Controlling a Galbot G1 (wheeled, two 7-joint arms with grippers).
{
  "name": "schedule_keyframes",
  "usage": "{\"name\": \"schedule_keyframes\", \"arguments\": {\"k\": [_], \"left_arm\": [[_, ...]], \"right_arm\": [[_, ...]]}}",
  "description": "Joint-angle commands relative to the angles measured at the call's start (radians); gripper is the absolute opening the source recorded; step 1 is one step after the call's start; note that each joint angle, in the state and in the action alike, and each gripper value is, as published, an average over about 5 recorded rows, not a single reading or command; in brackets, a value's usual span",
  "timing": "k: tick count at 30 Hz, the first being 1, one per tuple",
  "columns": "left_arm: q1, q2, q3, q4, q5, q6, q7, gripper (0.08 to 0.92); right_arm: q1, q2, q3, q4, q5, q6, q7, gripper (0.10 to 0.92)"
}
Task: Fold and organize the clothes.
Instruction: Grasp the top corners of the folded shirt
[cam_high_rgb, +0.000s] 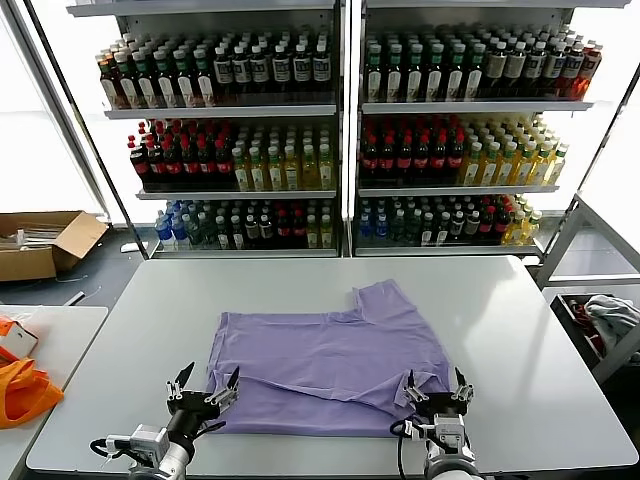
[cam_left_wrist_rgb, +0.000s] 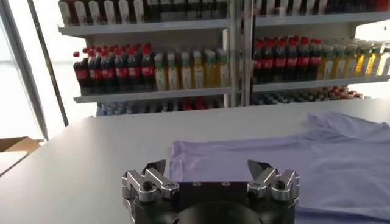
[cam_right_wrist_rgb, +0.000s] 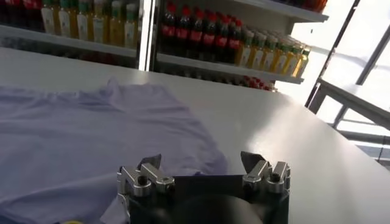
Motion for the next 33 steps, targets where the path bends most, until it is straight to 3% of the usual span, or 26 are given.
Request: {"name": "schedule_keyframes", "arguments": {"k": [1,6,14,25,33], "left_arm": [[-0.326,0.124,0.100,0.260,-0.067,0.012,0.124,0.823],[-0.469,0.175,0.129,0.401,-0.129,0.013,0.114,0.823],[-0.639,0.170,0.172,0.595,-0.166,0.029,0.065,0.822],[-0.684,0.144,0.202,0.672,-0.179,0.040,0.050,0.823],[-0.647,0.140,0.194,0.641,-0.184,0.056,0.044,0.823]], "right_arm": [[0.364,-0.046,-0.035,-0.218,0.101,-0.018,-0.137,0.823],[0.528,-0.107,-0.067,-0.343,0.146,-0.039,-0.201,0.823],[0.695,-0.055,-0.108,-0.574,0.187,-0.028,-0.178,0.823],[0.775,0.036,-0.090,-0.780,0.183,0.002,-0.183,0.823],[0.774,0.073,-0.061,-0.846,0.163,0.024,-0.195,0.823]]}}
